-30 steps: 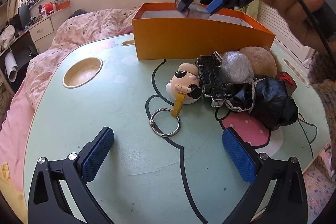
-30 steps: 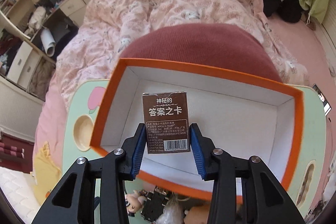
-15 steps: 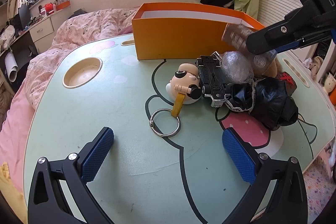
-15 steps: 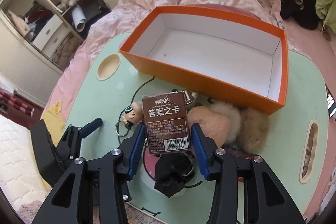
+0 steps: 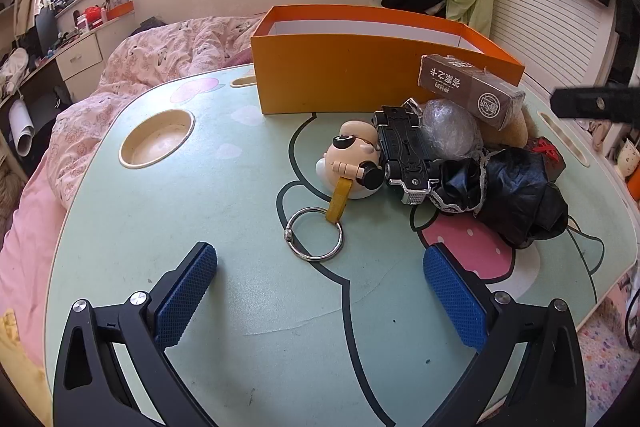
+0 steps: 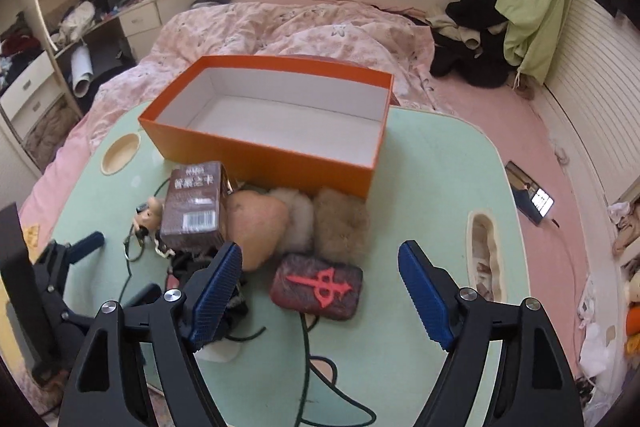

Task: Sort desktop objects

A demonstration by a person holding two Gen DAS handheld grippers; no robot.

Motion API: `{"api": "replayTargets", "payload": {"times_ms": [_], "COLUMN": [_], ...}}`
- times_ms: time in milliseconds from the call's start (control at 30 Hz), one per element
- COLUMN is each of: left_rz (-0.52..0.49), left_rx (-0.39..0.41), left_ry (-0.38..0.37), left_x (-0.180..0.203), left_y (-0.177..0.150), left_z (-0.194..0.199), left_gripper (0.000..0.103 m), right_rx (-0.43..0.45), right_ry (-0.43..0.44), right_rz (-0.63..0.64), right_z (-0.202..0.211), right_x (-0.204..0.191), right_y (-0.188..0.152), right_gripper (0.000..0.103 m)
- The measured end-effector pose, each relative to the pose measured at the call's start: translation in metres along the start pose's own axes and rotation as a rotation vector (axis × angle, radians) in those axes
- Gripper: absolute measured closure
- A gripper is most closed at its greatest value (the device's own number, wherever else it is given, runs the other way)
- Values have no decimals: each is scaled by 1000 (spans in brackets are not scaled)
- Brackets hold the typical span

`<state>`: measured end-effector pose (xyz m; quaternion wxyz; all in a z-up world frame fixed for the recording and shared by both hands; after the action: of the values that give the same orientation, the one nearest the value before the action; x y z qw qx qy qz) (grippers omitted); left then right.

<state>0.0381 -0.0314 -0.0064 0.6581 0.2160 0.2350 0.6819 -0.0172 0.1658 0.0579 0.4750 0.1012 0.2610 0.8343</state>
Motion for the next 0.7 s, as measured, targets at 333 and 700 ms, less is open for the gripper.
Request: {"api": "replayTargets", "payload": {"times_ms": [333,700], "left_rz": [-2,-3], "left_rx": [1,1], "left_ry": [1,1], "left_x": [0,-1], "left_y": [-1,-2], "left_z": [0,-1], "left_gripper": [0,0], "right_rx": [-4,10], "right_ry": [-29,-24], "right_rz": [-7,-20], "right_z": [-44,-50], "right_x": [-9,-7], "right_y": [-56,-59], "right_gripper": [15,0]}}
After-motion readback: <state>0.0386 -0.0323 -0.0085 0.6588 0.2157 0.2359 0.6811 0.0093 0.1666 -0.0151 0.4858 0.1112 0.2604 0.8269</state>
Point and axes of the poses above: each gripper's, at about its wrist camera, not at the fingertips, and z roughly against the way its jaws point, x to its right, y to its top, the point moved 1 cm from there along -z, roughly the way its jaws point, and after that the axes turned 6 degrees about -x, right-handed, at the moved point
